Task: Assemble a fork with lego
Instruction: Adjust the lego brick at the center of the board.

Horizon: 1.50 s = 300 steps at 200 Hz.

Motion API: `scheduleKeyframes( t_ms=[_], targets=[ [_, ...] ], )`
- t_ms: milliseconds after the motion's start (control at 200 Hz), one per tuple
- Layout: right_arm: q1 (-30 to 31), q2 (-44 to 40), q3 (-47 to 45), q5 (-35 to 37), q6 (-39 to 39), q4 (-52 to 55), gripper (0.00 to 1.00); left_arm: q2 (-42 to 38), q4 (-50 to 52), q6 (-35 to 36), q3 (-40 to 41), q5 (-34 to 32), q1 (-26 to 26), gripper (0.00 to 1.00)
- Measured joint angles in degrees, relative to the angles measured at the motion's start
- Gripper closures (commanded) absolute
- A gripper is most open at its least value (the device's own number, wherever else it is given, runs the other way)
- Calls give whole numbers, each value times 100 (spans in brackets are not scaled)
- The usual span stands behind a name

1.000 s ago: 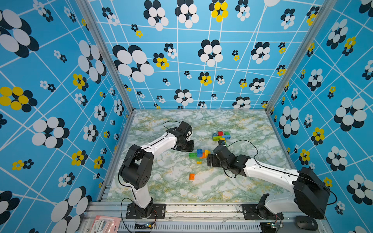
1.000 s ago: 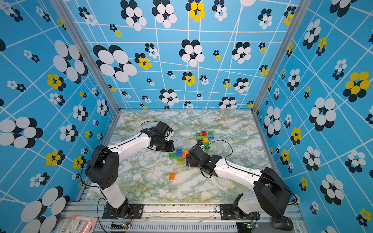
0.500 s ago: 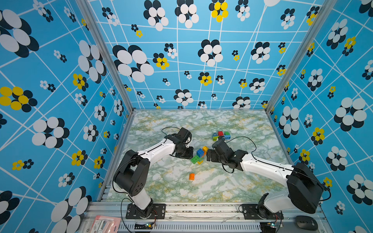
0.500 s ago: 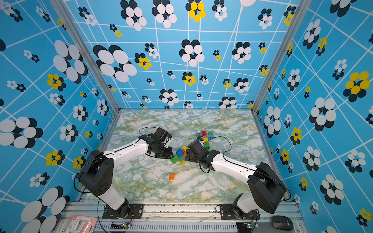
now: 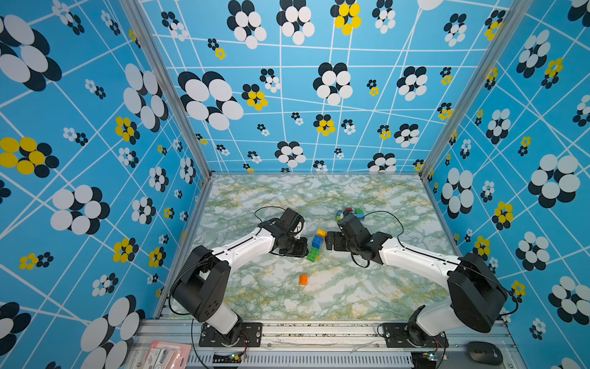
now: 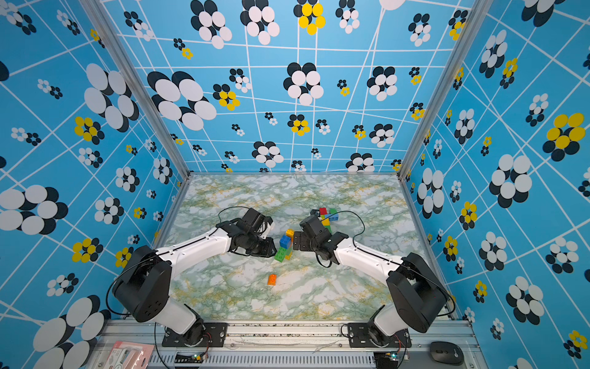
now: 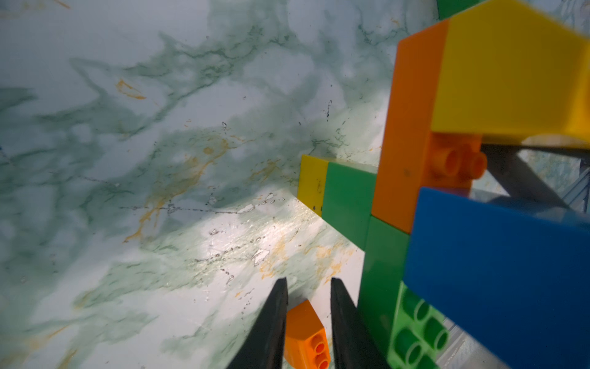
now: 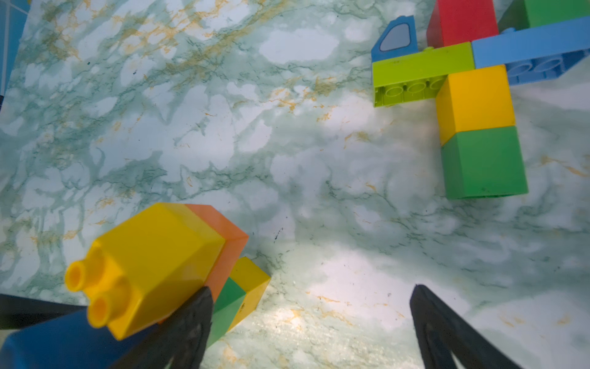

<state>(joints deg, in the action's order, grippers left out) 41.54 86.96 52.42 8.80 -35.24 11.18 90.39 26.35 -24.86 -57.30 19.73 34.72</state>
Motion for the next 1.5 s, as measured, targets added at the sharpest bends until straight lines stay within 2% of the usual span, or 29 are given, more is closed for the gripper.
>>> scheduleKeyframes(
  t_ms=[390,580,755,885,975,1075,1165,1284,1499],
  targets=[
    [-315,131,157,-728,584,-136,1,-74,-424,-306,232,131,282,72],
    [-461,131,160,-846,715,-133,1,-74,-546,-372,262,131,330,72],
    [-468,59,155,-400,673,31,1,-249,-603,-424,448,101,339,70],
    [-363,-520,-48,315,308,267,2,-920,-640,-459,800,-122,341,68],
    [107,-1032,-85,968,-52,592,4,-1537,-684,-474,1058,-354,341,67],
    [1091,-1451,-83,1707,-614,1005,10,-2157,-817,-542,1416,-540,297,65],
    [1888,-1589,-70,2063,-1075,1279,14,-2470,-960,-629,1764,-509,122,65],
    [2686,-1434,-22,2282,-1373,1467,17,-2251,-1008,-667,1952,-326,-157,68],
    [3515,-857,-236,2033,-1281,1010,7,-1366,-1005,-549,1917,-31,-212,69]
  ],
)
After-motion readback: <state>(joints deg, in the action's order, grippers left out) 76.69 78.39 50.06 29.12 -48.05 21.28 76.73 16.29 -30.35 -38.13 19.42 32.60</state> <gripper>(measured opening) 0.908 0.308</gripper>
